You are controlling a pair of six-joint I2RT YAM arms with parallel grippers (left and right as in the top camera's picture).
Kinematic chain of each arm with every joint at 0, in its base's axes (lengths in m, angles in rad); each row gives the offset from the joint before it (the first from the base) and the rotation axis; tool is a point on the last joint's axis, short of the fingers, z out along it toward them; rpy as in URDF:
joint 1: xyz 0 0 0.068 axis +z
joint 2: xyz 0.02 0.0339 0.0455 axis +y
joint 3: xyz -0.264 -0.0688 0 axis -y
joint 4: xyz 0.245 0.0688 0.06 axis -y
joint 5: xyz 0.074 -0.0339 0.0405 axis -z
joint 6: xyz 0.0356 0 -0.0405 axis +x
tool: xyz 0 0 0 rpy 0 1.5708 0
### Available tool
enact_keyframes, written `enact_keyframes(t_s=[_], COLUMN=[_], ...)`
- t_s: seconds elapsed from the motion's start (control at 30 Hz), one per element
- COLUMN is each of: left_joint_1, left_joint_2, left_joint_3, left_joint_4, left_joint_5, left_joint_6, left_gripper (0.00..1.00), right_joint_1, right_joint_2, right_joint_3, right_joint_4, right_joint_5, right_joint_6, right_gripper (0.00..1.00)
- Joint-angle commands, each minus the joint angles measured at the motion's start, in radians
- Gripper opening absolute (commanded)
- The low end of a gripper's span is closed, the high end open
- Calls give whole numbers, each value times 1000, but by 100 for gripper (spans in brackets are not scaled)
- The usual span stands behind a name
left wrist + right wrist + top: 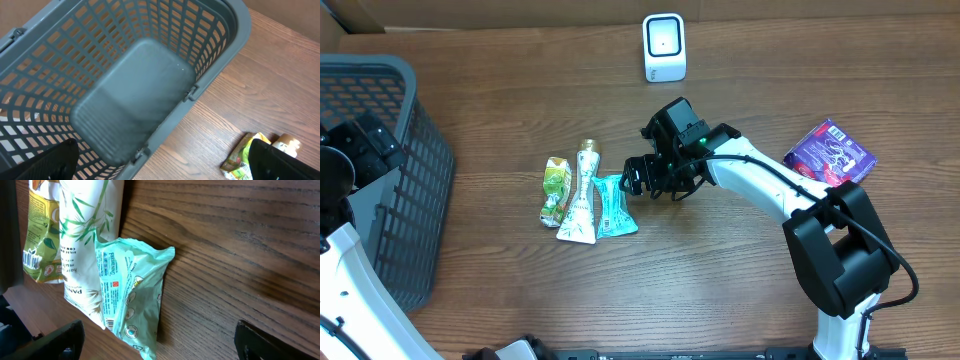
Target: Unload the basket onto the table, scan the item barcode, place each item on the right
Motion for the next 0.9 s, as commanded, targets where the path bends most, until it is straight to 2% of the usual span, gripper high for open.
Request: enact_keyframes(t_s=[0.0,0.87], left_joint_1=[2,2], left_joint_2=[0,0], left_joint_3=[11,11], left_joint_4=[2,2], left_joint_5=[-9,-9], left_joint_6=[-10,-10], left_gripper=[100,100], right_joint_1=[0,-14], right_joint_2=[5,5], right_joint_3=[-3,-4], right_joint_4=[3,-7], right_joint_5=[-5,-6], right_joint_6=[0,-22], right_gripper=[97,99])
